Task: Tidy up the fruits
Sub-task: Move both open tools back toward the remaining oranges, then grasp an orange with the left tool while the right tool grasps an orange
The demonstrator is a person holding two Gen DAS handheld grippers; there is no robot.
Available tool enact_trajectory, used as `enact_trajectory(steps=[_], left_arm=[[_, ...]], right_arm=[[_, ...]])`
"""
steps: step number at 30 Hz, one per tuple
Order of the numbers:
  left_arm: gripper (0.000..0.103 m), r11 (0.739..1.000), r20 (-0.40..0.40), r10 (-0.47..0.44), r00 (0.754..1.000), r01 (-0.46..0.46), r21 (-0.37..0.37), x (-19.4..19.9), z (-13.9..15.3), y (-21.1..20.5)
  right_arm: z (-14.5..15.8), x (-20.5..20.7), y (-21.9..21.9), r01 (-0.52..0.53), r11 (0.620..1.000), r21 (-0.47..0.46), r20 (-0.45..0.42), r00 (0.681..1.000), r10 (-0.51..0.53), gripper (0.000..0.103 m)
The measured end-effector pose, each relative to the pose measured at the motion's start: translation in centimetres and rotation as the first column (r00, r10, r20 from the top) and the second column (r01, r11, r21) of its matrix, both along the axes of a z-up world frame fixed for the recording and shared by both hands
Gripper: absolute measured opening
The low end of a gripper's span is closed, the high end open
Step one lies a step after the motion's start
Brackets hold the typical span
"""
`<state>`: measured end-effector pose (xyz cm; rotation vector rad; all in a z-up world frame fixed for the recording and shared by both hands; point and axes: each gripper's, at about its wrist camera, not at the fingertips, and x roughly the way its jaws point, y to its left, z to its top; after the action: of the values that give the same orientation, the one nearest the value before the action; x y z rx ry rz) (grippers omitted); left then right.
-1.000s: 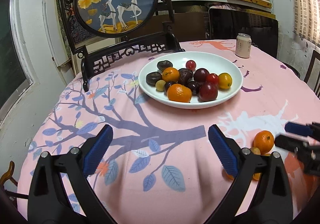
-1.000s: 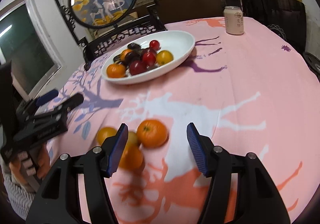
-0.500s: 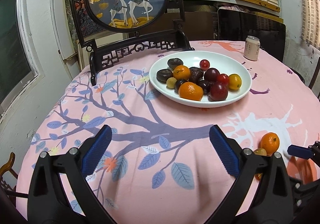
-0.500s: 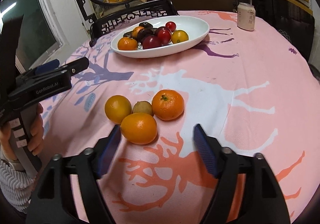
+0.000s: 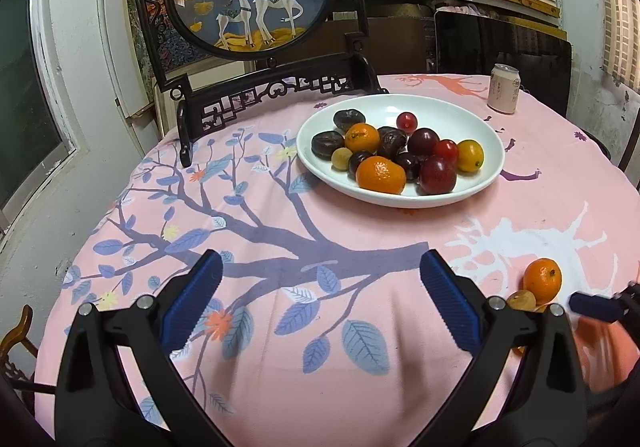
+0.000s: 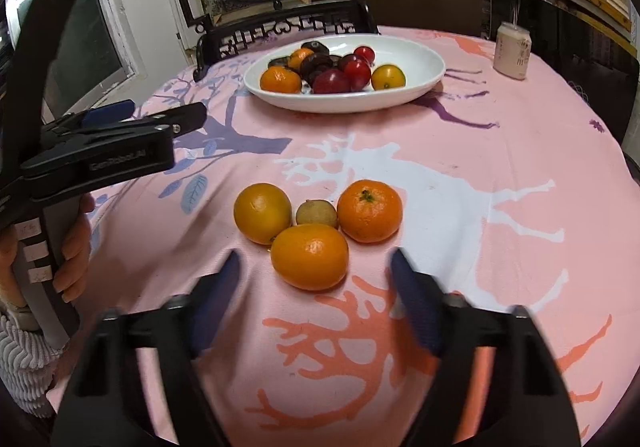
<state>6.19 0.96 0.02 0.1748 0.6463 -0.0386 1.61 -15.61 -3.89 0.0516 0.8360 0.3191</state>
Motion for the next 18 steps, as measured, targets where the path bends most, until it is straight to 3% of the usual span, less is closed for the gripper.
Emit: enact_trajectory(steps=[4, 5, 12, 16, 18], left_arm=[[0.101, 1.0, -0.003, -0.002, 1.0, 0.002, 0.013, 0.0, -0.1, -0.2], [0.101, 1.0, -0.004, -0.003, 1.0, 0.003, 0.015, 0.0, -0.2, -0.3], [0.101, 0.999, -0.032, -0.034, 0.999, 0.035, 0.023, -0.3, -0.9, -0.7], [0.101, 0.989, -0.058, -0.148, 0.987, 0.149, -0.002, -1.8, -1.3, -1.8], [0.101, 0.976, -0.053, -0.217, 0.975, 0.218, 0.022, -2.9, -1.5, -3.0]], right_arm=[[-0.5, 0.8, 0.4, -0.009, 1.0, -0.006, -0.028, 1.0, 0.008, 0.05], [-0.5, 0.7, 0.3, -0.01, 1.0, 0.0, -0.025, 1.0, 0.01, 0.041], [0.5, -0.2, -2.9, 0.068, 0.992, 0.104, 0.01, 0.998, -0.069, 0.04], [0.6, -0.5, -5.3, 0.147, 0.977, 0.152, 0.003, 0.989, -0.15, 0.04], [0.7, -0.6, -6.0, 0.167, 0.969, 0.18, -0.003, 0.986, -0.169, 0.04]])
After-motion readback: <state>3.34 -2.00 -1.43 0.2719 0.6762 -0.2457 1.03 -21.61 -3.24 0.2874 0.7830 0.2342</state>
